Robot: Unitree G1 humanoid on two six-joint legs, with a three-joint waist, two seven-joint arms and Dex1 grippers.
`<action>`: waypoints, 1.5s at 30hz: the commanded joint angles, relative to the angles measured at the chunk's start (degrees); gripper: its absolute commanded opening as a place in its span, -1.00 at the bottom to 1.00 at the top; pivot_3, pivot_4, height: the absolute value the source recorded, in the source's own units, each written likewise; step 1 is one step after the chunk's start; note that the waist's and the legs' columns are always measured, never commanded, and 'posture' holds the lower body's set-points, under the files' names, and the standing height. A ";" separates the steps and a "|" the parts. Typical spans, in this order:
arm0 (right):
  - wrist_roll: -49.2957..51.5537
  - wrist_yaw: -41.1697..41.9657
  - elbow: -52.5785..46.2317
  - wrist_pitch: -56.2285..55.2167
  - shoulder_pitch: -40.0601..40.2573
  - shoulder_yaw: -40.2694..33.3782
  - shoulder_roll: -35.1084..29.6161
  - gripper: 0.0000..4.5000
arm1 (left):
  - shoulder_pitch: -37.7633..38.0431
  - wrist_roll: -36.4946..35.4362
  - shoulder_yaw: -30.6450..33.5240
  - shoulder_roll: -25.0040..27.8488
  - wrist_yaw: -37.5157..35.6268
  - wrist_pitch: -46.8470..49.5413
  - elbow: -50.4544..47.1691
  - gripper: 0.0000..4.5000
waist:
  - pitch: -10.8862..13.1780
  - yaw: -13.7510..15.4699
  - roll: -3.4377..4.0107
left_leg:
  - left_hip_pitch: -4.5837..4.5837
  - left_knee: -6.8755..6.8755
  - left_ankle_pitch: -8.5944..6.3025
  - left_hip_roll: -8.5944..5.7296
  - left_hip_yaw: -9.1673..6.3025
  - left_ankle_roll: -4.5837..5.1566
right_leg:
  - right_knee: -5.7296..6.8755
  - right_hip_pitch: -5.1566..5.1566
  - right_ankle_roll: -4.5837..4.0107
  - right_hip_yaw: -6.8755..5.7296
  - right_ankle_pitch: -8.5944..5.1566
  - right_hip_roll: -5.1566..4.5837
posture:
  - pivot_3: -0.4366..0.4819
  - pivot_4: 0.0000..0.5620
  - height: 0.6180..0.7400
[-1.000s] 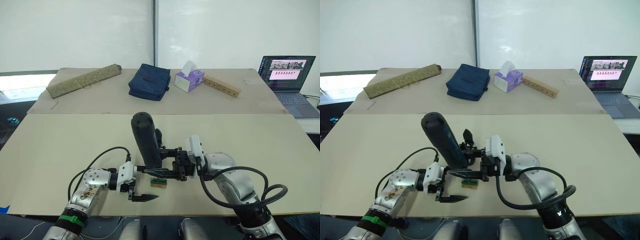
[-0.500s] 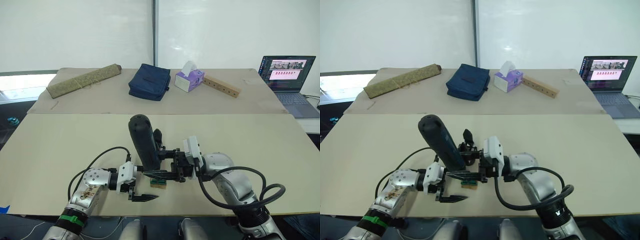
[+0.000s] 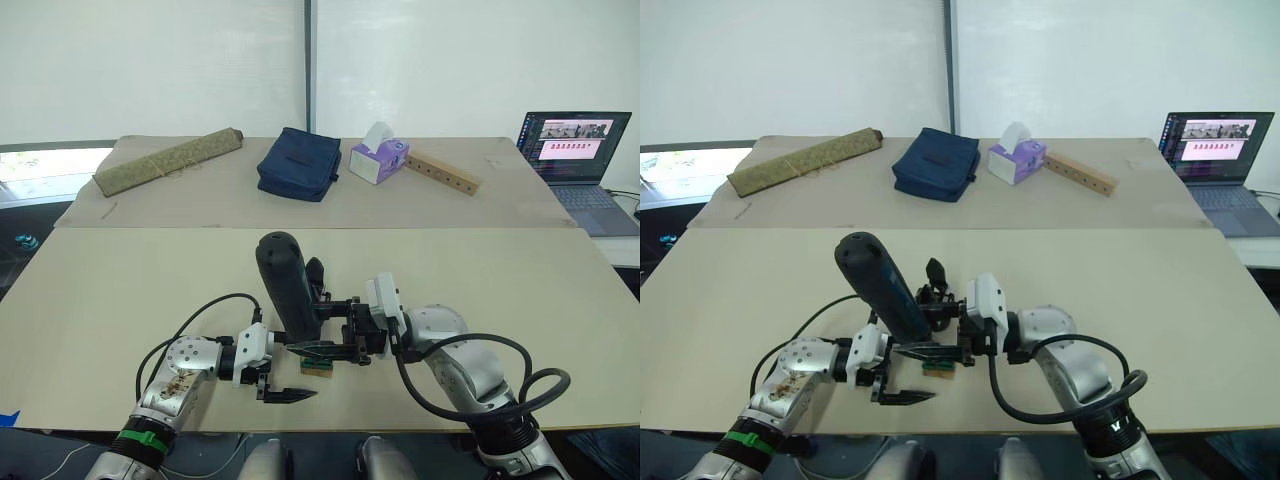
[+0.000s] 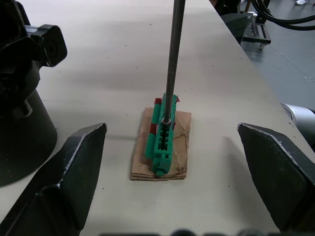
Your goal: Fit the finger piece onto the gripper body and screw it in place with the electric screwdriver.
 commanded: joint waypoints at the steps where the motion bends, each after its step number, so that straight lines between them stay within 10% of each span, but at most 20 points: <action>1: 3.57 -1.03 -2.95 -0.28 -1.06 -2.40 1.28 -0.16 | 1.34 -0.07 -0.35 -0.17 0.23 2.08 1.33 1.00 | 0.00 -0.01 0.00 | -0.01 0.00 0.00 0.00 0.00 0.00 | 0.00 0.00 0.00 0.00 0.00 0.00 | -0.05 -0.47 1.00; 31: 17.24 -8.05 -17.22 11.01 -7.56 -11.03 -4.71 -0.16 | 8.69 -24.07 22.57 10.82 1.98 23.31 -17.79 1.00 | 0.36 -0.19 -0.23 | -0.72 -0.08 0.06 0.09 0.02 -0.08 | 0.19 -0.96 -0.13 -0.01 0.03 -0.03 | -0.05 -0.47 1.00; 45: 19.69 -10.19 -17.79 11.95 -8.97 -14.05 -8.46 -0.16 | -0.25 -2.50 11.48 2.44 10.98 9.19 -2.27 1.00 | 0.39 -0.22 -0.28 | -0.79 -0.06 0.07 -0.01 0.07 -0.10 | 0.16 -0.98 -0.10 0.02 0.07 -0.02 | -0.05 -0.47 1.00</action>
